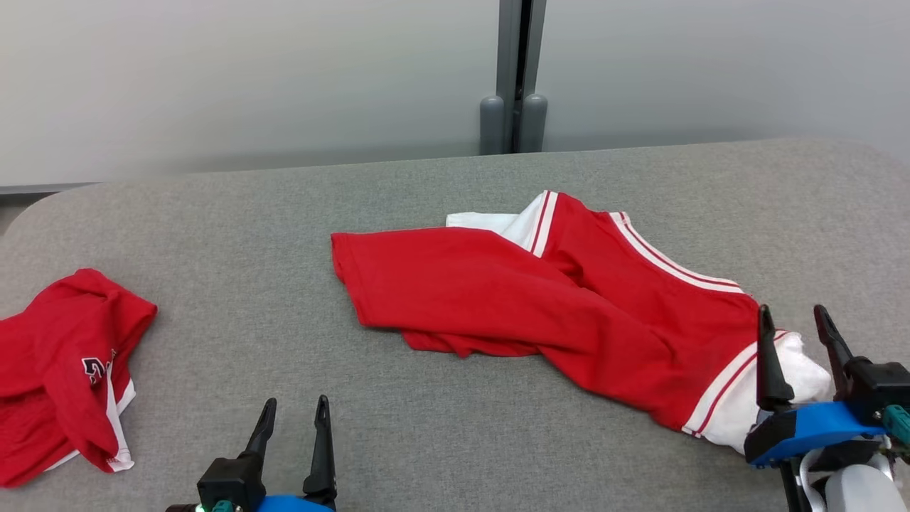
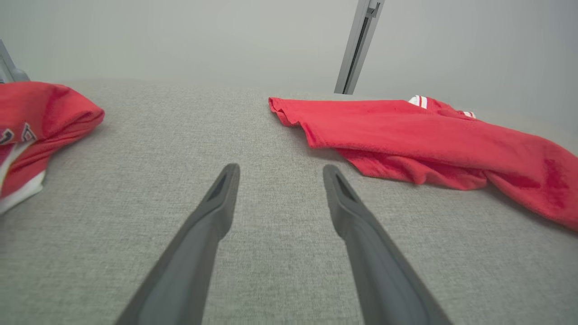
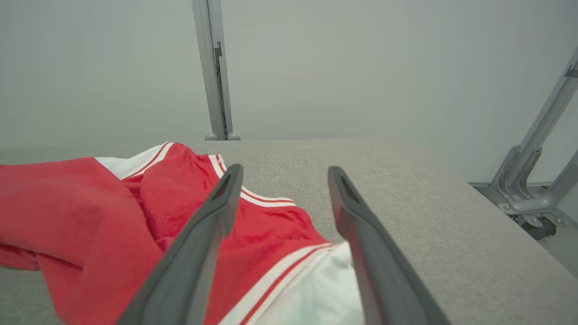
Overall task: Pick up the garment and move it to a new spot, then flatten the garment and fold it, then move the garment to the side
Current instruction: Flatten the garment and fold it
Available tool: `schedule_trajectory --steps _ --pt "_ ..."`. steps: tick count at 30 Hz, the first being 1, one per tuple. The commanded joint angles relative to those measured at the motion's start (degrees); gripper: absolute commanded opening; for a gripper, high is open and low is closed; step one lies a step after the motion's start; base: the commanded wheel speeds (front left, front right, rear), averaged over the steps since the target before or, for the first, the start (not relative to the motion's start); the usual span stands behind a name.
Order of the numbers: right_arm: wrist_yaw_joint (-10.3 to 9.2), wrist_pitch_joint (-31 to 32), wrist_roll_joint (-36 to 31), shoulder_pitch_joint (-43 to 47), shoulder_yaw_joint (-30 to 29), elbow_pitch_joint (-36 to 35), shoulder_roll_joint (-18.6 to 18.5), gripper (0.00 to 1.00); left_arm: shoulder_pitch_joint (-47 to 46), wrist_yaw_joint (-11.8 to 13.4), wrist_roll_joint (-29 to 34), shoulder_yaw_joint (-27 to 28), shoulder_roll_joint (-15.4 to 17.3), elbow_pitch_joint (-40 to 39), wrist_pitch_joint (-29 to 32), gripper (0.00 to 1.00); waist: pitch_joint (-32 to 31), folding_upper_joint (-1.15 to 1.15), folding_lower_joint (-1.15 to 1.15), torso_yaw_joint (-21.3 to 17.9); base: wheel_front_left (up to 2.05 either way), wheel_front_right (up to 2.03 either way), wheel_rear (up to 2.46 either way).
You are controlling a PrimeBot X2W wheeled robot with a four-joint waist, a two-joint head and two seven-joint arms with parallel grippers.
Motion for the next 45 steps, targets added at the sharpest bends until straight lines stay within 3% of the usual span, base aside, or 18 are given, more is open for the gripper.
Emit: schedule_trajectory --steps 1,10,17,24,32,44,45 --pt "0.0 -0.03 -0.33 -0.63 0.34 -0.5 0.16 1.0 -1.07 -0.28 0.09 -0.03 -0.02 0.12 -0.18 1.0 0.31 0.0 0.01 0.38 0.0 0.0 0.0" --pt "0.0 -0.03 2.44 0.52 6.14 -3.1 0.25 1.0 -2.31 -0.32 -0.53 -0.9 -0.03 0.32 -0.18 1.0 1.75 0.0 0.01 1.06 0.0 0.0 0.0" --pt "0.0 -0.02 3.12 -0.4 8.9 -3.08 0.26 1.0 -8.32 -1.36 -2.09 -3.51 -0.03 1.72 -0.18 1.0 5.72 0.0 0.01 -0.06 0.0 0.0 0.0" --pt "0.0 -0.03 3.29 -2.8 10.76 -3.51 0.27 1.0 -18.05 -2.08 -5.3 -3.48 0.0 7.47 -0.18 1.0 10.57 0.0 0.01 -1.66 0.0 0.0 0.0" --pt "0.0 -0.03 3.48 -4.91 12.02 -3.07 0.27 1.0 -25.63 -5.54 -12.25 -2.63 0.01 15.96 -0.18 1.0 13.57 0.0 0.01 -2.95 0.0 0.0 0.0" --pt "0.0 -0.03 4.46 -6.03 13.21 -2.14 0.28 1.0 -31.77 -7.07 -20.91 -10.87 -0.51 30.23 0.05 1.0 14.35 0.0 0.01 -3.97 0.0 0.0 0.0" --pt "0.0 -0.03 4.49 -6.01 13.28 -2.08 0.28 1.0 -32.22 -7.09 -21.63 -11.86 -0.59 30.84 0.12 0.95 14.32 0.0 0.01 -3.99 0.0 0.0 0.0"
